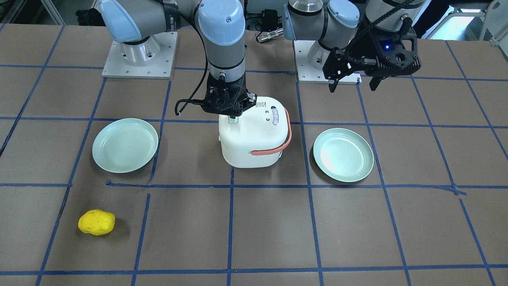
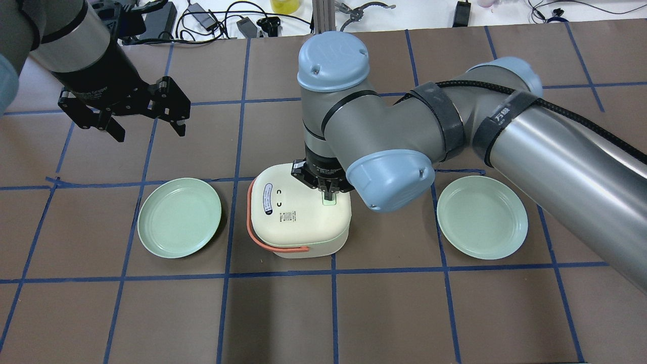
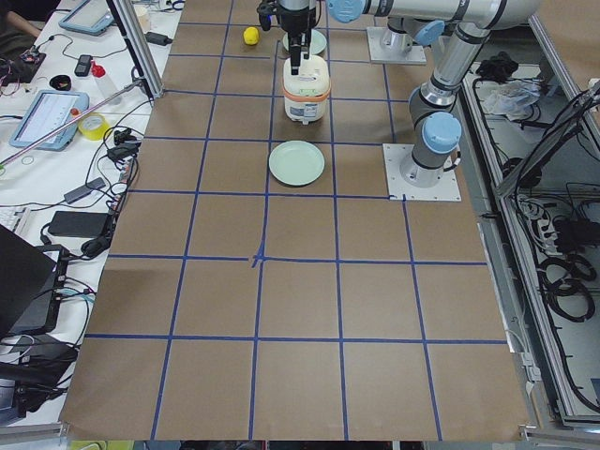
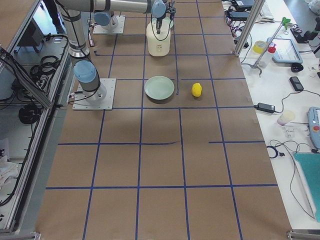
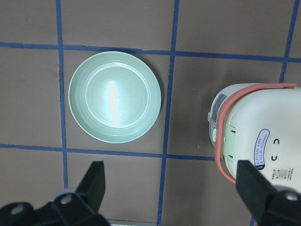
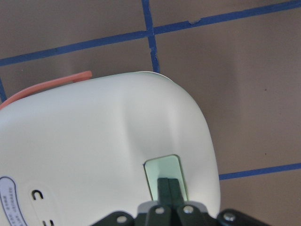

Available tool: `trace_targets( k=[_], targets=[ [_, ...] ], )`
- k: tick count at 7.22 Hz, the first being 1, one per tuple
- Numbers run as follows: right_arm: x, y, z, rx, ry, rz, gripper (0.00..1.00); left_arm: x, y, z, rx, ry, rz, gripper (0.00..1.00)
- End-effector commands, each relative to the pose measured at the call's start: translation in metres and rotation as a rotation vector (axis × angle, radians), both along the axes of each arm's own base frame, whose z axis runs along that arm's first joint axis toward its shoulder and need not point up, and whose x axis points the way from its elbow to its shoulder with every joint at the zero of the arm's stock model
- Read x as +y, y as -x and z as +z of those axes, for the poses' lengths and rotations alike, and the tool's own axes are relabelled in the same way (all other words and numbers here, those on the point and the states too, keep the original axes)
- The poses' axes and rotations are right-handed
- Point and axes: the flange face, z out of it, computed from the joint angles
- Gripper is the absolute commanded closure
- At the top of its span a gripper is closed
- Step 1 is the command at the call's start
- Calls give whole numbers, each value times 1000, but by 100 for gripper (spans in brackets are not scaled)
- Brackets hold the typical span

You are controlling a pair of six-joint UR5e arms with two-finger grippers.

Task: Press rice cooker button
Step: 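Lift the right gripper up away from the rice cooker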

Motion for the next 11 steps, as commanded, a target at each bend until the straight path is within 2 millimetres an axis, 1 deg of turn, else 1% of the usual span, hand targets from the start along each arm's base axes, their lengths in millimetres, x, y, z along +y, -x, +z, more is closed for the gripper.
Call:
trace_targets(
  k=[1, 3, 4, 5, 6, 7, 8, 9, 10, 11],
  targets=[
    [1, 0, -3, 4, -5, 1, 100, 0, 0, 0, 0, 0, -1, 0],
    [0, 1, -2, 7, 2, 1, 100, 0, 0, 0, 0, 0, -1, 0],
    [-7, 3, 10, 8, 23, -6, 100, 0, 0, 0, 0, 0, 0, 0],
    [-12, 11, 22, 5, 43, -18, 51, 0, 0, 0, 0, 0, 0, 0],
    [-9, 14, 41, 5, 50, -19, 30, 0, 0, 0, 0, 0, -1, 0],
    [-15, 23, 53, 41, 57, -24, 18, 0, 0, 0, 0, 0, 0, 0],
    [-28, 38, 72, 69, 79, 35, 5, 0, 0, 0, 0, 0, 0, 0],
    [-43, 61, 93, 67, 79, 80, 0, 0, 0, 0, 0, 0, 0, 0],
    [-58, 92, 118, 56, 88, 95, 0, 0, 0, 0, 0, 0, -1, 0],
    [-69, 116, 131, 56, 80, 147, 0, 0, 0, 0, 0, 0, -1, 0]
  ],
)
